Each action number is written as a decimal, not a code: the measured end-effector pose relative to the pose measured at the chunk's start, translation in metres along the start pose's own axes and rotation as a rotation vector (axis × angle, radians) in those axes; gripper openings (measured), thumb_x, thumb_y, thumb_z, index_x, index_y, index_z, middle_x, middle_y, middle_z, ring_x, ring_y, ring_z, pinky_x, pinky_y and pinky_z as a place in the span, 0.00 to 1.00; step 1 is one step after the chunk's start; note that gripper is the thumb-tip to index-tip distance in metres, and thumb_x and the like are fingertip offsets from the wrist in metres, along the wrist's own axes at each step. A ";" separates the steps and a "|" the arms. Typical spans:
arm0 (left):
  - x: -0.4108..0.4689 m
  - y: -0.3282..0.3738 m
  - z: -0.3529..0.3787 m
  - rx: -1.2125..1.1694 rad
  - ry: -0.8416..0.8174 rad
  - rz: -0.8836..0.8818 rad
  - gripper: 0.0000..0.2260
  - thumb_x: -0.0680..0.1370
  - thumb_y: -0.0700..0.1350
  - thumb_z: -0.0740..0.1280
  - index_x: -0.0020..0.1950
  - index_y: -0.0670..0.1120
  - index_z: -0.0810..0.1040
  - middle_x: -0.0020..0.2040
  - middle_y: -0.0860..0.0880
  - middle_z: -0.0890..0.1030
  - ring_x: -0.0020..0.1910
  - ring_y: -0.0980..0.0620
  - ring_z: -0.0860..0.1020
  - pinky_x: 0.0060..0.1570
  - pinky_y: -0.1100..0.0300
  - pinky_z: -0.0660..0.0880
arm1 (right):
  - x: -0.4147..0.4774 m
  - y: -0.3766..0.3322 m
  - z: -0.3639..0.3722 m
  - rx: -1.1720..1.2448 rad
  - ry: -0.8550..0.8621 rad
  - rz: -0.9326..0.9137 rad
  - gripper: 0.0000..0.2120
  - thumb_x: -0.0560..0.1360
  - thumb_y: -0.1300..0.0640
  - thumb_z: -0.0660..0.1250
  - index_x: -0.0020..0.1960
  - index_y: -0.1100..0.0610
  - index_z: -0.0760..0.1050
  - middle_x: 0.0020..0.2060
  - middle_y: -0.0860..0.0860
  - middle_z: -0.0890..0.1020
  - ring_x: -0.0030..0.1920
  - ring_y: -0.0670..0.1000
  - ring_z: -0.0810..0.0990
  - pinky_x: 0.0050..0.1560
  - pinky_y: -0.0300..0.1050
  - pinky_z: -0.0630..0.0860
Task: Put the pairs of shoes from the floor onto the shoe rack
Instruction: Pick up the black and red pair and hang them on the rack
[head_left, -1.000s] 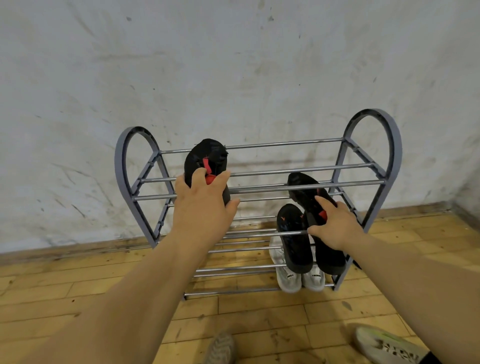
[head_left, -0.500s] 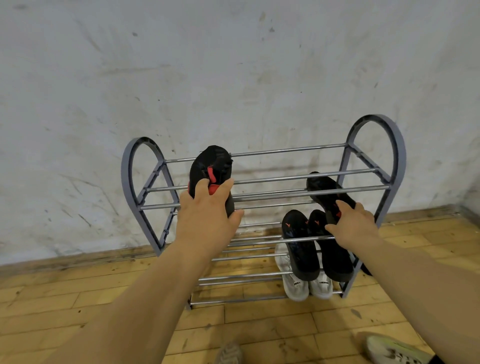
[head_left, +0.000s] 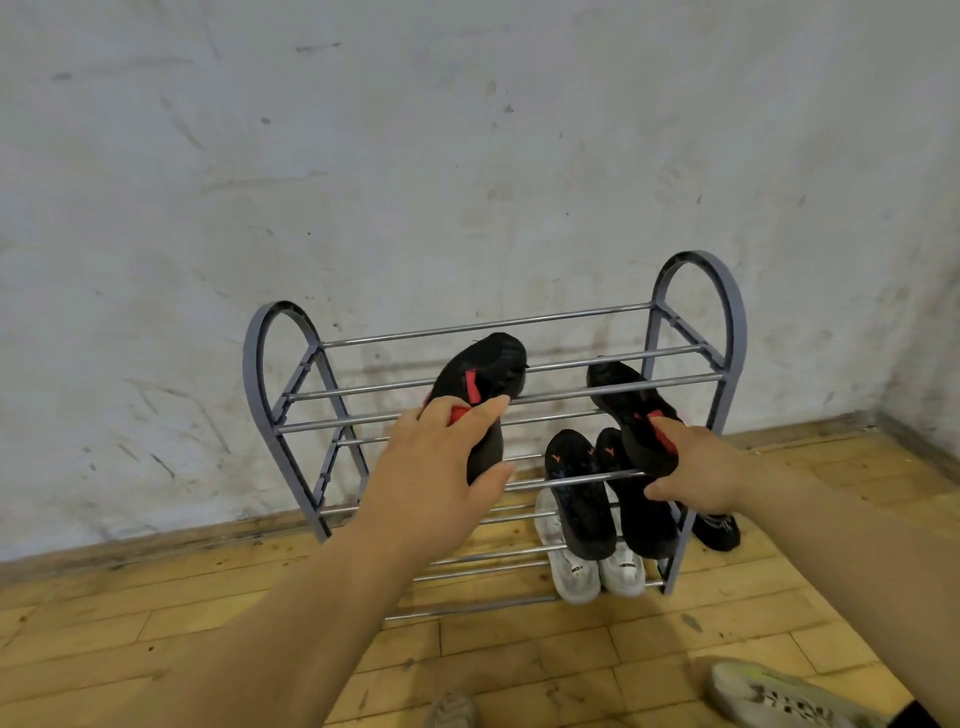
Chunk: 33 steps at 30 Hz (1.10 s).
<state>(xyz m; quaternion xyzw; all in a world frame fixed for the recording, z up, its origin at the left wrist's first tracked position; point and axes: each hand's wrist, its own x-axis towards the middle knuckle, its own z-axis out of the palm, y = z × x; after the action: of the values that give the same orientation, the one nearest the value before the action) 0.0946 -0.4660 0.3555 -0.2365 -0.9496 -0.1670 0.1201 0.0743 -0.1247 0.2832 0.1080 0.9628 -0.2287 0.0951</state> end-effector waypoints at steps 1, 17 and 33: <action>-0.004 0.007 0.001 -0.002 -0.010 0.034 0.29 0.80 0.66 0.61 0.80 0.66 0.57 0.68 0.57 0.69 0.66 0.49 0.67 0.65 0.51 0.72 | -0.008 0.001 -0.006 0.017 -0.024 -0.013 0.52 0.71 0.47 0.78 0.84 0.48 0.49 0.74 0.57 0.70 0.63 0.57 0.77 0.61 0.48 0.77; -0.030 0.072 0.017 0.093 -0.143 0.355 0.27 0.80 0.67 0.58 0.79 0.66 0.60 0.64 0.58 0.72 0.66 0.49 0.67 0.64 0.52 0.72 | -0.042 0.038 -0.035 0.005 -0.179 0.049 0.45 0.73 0.43 0.76 0.82 0.44 0.56 0.80 0.53 0.64 0.77 0.59 0.66 0.74 0.54 0.66; -0.018 0.064 0.079 0.058 -0.236 0.232 0.28 0.80 0.66 0.59 0.80 0.63 0.61 0.70 0.54 0.70 0.68 0.48 0.68 0.69 0.51 0.68 | -0.039 0.035 -0.033 0.077 -0.149 0.026 0.41 0.76 0.49 0.74 0.82 0.44 0.56 0.80 0.53 0.64 0.76 0.59 0.67 0.71 0.51 0.67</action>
<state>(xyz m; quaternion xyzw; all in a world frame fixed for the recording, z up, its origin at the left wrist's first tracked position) 0.1299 -0.3905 0.2941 -0.3592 -0.9278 -0.0957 0.0328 0.1158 -0.0857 0.3069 0.1070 0.9421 -0.2717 0.1650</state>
